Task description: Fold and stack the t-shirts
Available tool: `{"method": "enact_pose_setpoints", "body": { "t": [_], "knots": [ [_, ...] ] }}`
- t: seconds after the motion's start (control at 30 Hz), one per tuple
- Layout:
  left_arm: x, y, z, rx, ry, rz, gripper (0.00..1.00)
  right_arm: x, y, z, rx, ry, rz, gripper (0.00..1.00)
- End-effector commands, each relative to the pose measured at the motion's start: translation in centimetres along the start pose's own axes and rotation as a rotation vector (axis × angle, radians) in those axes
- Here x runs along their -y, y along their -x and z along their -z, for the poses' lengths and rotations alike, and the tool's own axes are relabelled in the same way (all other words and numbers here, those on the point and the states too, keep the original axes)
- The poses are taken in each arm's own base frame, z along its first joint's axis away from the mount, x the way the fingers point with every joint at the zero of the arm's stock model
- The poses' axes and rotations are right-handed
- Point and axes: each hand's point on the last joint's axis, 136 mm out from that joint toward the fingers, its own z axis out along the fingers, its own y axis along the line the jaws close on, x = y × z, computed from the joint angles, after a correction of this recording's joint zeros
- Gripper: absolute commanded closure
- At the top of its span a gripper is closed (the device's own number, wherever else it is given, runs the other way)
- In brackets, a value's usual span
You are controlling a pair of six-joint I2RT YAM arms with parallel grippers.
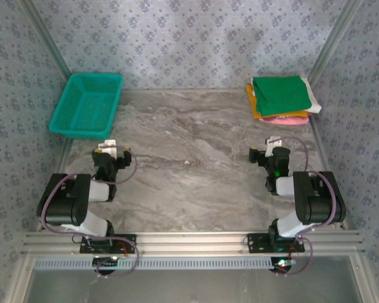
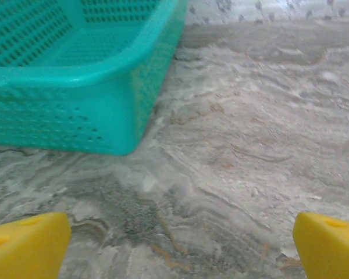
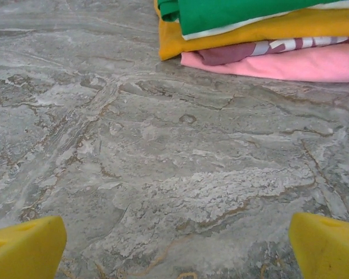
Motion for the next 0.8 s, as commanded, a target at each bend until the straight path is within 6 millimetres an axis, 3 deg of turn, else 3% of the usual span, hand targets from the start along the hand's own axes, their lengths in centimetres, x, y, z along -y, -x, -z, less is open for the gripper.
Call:
{"method": "enact_pose_setpoints", "body": {
  "t": [0.0, 0.17, 0.27, 0.77],
  "knots": [
    [1.1, 1.6, -1.7, -0.008, -0.083, -0.007, 0.02, 0.7, 2.0, -0.8, 0.038, 0.020, -0.039, 0.00],
    [-0.9, 1.3, -2.5, -0.058, -0.022, 0.067, 0.02, 0.7, 1.9, -0.8, 0.032, 0.005, -0.030, 0.00],
    [-0.9, 1.3, -2.5, -0.063, -0.020, 0.067, 0.02, 1.1, 2.0, -0.5, 0.047, -0.068, -0.010, 0.00],
    [-0.9, 1.3, -2.4, -0.060, -0.021, 0.066, 0.02, 0.9, 1.9, -0.7, 0.032, -0.032, -0.017, 0.00]
  ]
}}
